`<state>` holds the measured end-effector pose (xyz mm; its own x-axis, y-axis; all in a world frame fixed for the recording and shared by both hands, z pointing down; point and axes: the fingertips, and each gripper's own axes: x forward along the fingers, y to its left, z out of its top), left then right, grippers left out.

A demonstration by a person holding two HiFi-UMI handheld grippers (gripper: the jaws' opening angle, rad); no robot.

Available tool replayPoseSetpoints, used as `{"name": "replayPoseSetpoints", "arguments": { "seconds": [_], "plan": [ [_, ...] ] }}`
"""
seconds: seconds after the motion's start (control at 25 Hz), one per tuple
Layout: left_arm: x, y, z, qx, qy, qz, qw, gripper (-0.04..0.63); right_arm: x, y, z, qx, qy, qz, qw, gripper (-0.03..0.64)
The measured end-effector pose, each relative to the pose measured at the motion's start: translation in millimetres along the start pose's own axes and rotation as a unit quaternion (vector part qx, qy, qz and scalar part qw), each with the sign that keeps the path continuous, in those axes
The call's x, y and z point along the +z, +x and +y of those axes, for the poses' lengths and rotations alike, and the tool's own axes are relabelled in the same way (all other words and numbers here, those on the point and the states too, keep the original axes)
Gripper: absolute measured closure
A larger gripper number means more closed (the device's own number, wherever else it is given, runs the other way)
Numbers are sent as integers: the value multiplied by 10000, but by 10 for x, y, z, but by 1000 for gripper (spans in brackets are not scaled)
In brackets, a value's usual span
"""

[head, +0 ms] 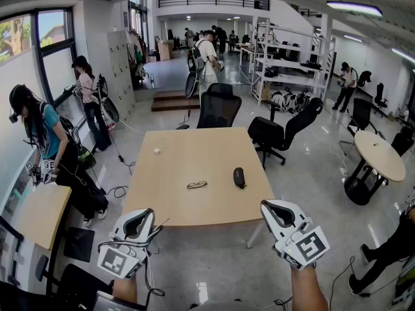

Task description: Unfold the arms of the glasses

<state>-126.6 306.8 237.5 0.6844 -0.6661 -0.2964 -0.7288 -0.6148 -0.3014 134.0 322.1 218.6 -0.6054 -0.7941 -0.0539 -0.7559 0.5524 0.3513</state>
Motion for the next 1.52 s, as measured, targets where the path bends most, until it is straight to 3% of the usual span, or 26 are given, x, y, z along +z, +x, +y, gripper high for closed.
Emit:
{"name": "replayPoseSetpoints", "arguments": {
  "seconds": [0.64,0.96,1.24,1.52],
  "plan": [
    [-319,-107,359,-255,-167,-15,9995,589,-157,371,235,-180,184,188,9995,609],
    [-662,-17,504,-355,-448,70,9983,589,-278,576,323,-168,338,272,9989,609],
    [-1105,362,716,-330,-572,296,9974,589,-651,1040,16,-65,525,395,9978,609],
    [-1633,1112,884,-104,-640,597,9961,589,-1162,1587,-545,296,751,400,9959,609]
  ]
}}
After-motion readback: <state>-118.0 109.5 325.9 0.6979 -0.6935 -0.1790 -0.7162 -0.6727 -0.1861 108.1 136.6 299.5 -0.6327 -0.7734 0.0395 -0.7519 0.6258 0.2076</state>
